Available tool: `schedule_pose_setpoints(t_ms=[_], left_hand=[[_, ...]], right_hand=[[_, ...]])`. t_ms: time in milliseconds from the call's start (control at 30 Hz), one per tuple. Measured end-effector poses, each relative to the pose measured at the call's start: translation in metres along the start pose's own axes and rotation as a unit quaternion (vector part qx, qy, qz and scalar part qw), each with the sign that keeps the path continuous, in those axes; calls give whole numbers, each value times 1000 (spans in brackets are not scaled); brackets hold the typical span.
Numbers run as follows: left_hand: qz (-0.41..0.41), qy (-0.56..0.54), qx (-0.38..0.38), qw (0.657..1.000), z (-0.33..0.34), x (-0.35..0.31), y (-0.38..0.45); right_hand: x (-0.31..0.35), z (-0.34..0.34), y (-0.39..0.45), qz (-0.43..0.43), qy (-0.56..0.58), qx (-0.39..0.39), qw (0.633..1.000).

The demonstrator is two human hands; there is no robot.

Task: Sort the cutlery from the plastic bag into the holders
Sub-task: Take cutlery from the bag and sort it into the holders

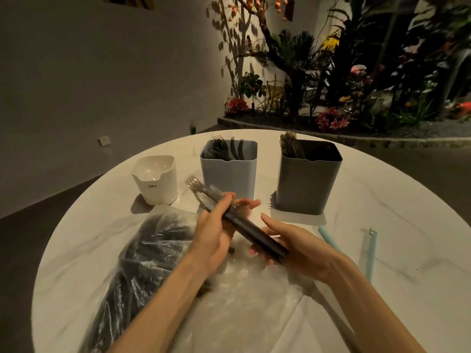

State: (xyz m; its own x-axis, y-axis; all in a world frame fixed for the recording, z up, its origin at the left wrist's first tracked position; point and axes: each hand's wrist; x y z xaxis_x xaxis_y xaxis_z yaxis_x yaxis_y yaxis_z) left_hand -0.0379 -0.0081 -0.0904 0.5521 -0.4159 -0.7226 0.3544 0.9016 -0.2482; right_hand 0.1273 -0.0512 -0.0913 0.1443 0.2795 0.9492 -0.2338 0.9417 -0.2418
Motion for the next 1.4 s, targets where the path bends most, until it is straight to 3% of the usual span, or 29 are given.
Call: schedule_pose_setpoints(t_ms=[233, 367, 600, 700, 767, 900, 1100, 1233, 1400], left_hand=[[0, -33, 11, 999, -7, -18, -8], [-22, 66, 27, 997, -5, -11, -10], [-72, 173, 101, 977, -3, 2, -12], [-88, 228, 109, 964, 0, 4, -14], [-97, 234, 109, 961, 2, 5, -14], [-110, 216, 108, 964, 3, 5, -15], [-148, 148, 107, 972, 0, 6, -14], [-103, 226, 77, 966, 7, 8, -17], [-100, 259, 82, 957, 7, 10, -19]], right_hand=[[9, -17, -8, -44, -31, -26, 998], [12, -18, -10, -119, 20, -74, 990], [13, 2, -3, -211, -20, -133, 968], [9, 13, -3, -230, -63, -131, 962], [8, 16, -2, -248, -76, -173, 950], [13, 3, -4, -236, 87, -261, 932], [12, 3, -4, -228, 257, -222, 913], [10, 15, -3, -251, 176, -273, 912], [8, 18, -1, -287, 107, -253, 918]])
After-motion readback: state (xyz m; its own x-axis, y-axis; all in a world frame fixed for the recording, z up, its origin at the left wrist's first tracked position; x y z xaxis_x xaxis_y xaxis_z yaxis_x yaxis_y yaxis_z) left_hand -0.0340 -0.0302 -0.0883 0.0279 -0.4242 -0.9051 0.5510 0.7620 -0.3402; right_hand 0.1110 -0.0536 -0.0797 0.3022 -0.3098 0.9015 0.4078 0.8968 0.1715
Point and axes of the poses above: each hand's wrist, its own y-axis towards the middle knuckle, its own z-axis out of the palm, x = y × z, and after that the axes turned 12 degrees about -z, right-handed
